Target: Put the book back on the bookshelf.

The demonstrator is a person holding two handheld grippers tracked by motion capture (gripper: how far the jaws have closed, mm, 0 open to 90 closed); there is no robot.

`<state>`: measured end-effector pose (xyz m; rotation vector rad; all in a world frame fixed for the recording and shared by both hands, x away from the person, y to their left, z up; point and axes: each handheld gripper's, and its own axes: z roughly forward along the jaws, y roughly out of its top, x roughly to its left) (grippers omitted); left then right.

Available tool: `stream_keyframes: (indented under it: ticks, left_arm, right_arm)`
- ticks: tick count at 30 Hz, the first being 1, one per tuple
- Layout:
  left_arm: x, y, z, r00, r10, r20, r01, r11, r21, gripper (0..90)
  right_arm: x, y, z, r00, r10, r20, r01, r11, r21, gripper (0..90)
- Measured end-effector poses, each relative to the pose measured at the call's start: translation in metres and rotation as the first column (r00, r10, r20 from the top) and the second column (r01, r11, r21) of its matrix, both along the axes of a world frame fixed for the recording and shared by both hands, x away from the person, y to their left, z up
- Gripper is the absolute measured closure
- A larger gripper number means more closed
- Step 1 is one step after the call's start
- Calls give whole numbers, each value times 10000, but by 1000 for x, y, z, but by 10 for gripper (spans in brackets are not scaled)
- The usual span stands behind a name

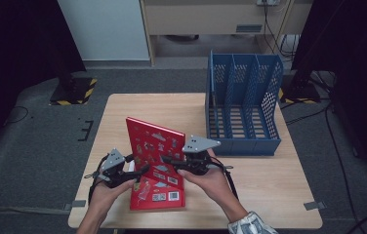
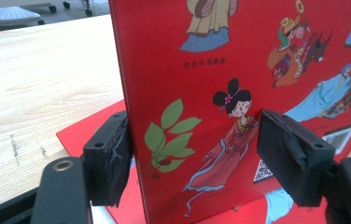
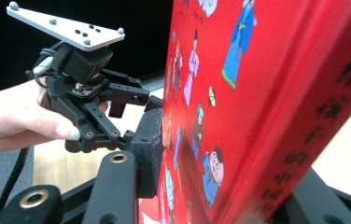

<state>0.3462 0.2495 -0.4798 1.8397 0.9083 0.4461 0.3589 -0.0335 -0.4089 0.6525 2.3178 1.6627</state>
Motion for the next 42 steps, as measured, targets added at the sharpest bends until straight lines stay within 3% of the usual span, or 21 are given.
stream_keyframes:
  ticks: [6,13,20,25,30,42]
  left_arm:
    - [3,-2,1,9998,148,101,-149,9998,93,271]
    - [8,-4,0,9996,273,93,-273,9996,21,263]
    - [12,-1,2,9980,613,181,-598,9954,-749,297]
    - [11,0,2,9985,544,95,-536,9958,-748,299]
    - [11,0,2,9985,539,35,-535,9963,-669,293]
    - [11,0,1,9985,544,-45,-546,9963,-666,282]
  right_arm:
    - [1,1,2,9998,-146,142,146,9999,-17,666]
    - [1,3,4,9994,-169,305,168,9999,9,675]
    - [-3,8,10,9987,-59,508,47,9997,225,663]
    - [-4,13,16,9980,31,630,-50,9995,315,653]
    - [-3,17,24,9972,-233,715,181,9972,725,649]
    - [1,24,31,9945,-695,788,617,9933,973,668]
